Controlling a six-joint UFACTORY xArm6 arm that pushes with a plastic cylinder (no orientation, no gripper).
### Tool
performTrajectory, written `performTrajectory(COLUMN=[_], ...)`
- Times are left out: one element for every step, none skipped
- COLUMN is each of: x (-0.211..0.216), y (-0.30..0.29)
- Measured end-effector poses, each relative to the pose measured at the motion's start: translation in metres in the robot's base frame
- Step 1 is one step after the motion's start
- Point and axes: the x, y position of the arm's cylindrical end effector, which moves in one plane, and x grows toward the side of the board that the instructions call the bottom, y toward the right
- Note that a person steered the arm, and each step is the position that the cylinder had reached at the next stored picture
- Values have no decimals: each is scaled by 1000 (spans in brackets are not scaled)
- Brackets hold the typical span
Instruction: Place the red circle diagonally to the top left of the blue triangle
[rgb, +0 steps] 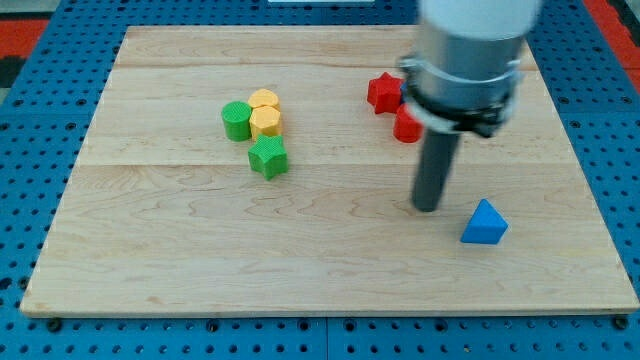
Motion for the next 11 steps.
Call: performTrajectory(x=[16,38,-21,-46,-120,-152,-114,-74,-82,-65,-27], y=[31,31,8,-83,-88,-50,2,8,-6,-26,-18])
